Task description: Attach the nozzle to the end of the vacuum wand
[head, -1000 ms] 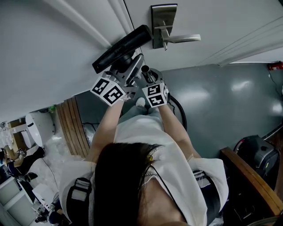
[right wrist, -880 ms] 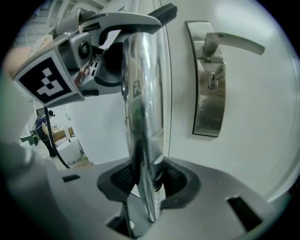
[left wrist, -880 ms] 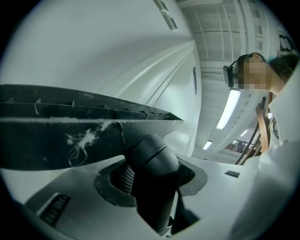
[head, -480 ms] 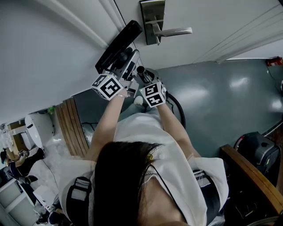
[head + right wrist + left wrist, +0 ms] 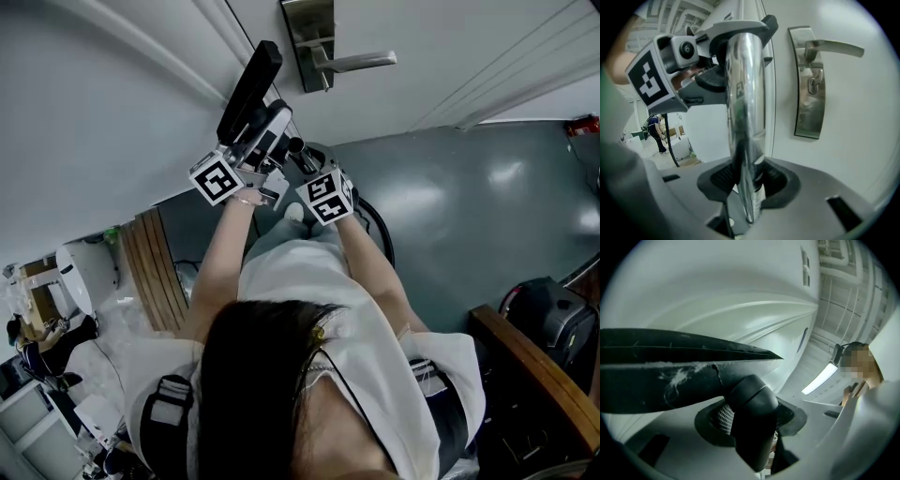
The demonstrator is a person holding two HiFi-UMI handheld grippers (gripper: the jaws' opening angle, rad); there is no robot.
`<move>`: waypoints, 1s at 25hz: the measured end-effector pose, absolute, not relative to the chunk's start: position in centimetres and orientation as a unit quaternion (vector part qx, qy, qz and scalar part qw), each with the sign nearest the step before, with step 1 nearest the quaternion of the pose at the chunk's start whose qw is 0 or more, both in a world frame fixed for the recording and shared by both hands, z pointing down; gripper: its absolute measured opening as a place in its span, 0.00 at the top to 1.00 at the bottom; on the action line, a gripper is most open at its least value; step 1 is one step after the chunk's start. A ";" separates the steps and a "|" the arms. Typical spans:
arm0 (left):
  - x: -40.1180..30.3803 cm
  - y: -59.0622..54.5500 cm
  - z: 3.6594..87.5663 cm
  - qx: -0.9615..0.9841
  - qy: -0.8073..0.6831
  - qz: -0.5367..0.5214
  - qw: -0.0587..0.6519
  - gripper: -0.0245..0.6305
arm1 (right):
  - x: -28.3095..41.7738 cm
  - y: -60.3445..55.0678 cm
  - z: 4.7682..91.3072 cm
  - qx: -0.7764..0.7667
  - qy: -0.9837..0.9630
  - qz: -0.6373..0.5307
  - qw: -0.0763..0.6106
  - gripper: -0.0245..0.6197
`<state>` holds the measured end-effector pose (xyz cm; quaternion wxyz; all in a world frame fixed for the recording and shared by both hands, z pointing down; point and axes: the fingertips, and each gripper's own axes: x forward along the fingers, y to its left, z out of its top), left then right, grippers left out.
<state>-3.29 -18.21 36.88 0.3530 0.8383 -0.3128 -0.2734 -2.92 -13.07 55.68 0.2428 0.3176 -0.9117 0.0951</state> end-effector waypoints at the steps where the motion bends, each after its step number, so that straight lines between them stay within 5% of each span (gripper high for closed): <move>1: -3.1 -18.2 36.8 0.838 -0.304 -0.279 0.356 0.67 | -2.8 -13.1 55.7 0.317 -0.912 0.095 0.242 0.74; 25: 1.9 -14.9 35.1 0.931 -0.253 -0.158 0.210 0.69 | -3.8 -10.1 56.1 0.177 -0.924 0.072 0.331 0.75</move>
